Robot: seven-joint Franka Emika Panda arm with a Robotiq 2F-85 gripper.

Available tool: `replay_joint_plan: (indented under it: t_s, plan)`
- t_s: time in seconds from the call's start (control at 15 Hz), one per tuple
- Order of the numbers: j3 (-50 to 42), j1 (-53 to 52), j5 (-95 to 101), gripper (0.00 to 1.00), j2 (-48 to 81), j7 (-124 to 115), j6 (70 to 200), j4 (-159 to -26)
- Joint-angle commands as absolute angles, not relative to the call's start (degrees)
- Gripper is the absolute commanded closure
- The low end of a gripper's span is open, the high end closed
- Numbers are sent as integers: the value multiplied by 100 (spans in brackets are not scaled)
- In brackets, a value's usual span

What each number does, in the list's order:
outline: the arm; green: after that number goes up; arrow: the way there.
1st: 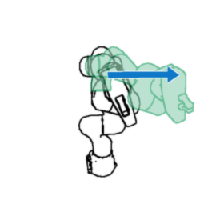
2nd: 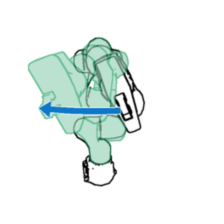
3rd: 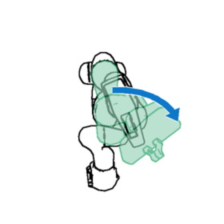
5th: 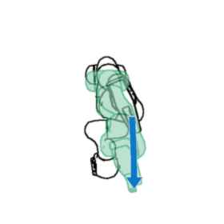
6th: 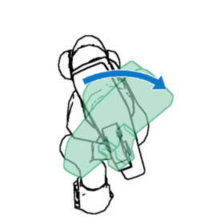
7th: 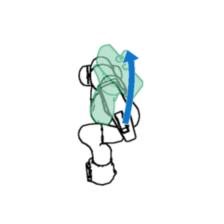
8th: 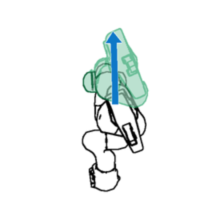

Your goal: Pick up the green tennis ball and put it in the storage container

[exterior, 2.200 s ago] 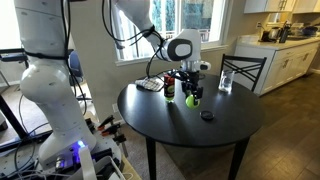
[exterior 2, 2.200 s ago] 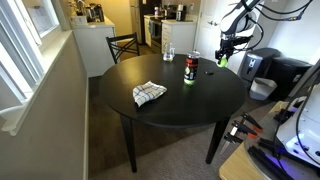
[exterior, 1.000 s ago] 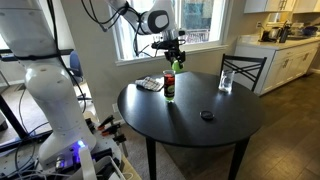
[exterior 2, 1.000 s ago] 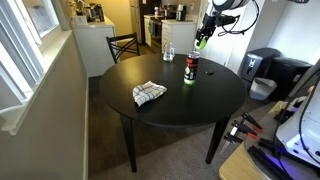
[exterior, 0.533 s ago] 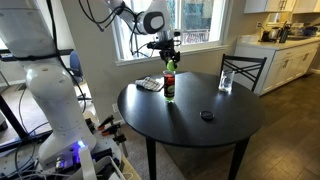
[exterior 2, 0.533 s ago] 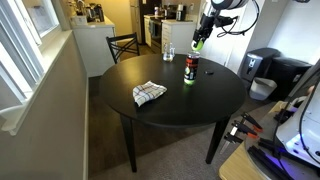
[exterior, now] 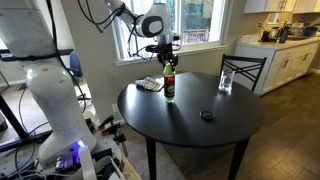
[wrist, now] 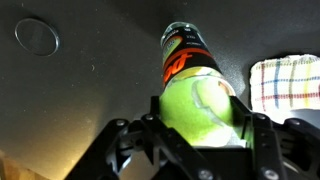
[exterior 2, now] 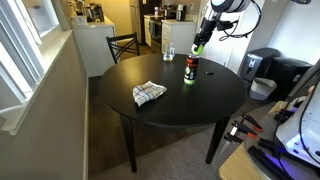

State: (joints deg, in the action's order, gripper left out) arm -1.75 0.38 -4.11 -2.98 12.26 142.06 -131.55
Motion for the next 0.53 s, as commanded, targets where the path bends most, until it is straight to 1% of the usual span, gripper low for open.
replay_joint_plan:
  t_s: [0.0, 0.27, 0.33, 0.4, 0.47]
  plan:
    - [-171, 8, -629, 58, -416, 1683, 14477, -13372]
    - [-178, 6, -622, 58, -390, 1872, 14601, -13393]
    - [-182, 8, -631, 8, -386, 1908, 14599, -13396]
    - [-186, 10, -638, 8, -381, 1928, 14619, -13409]
    - [-190, 14, -642, 4, -382, 1948, 14609, -13417]
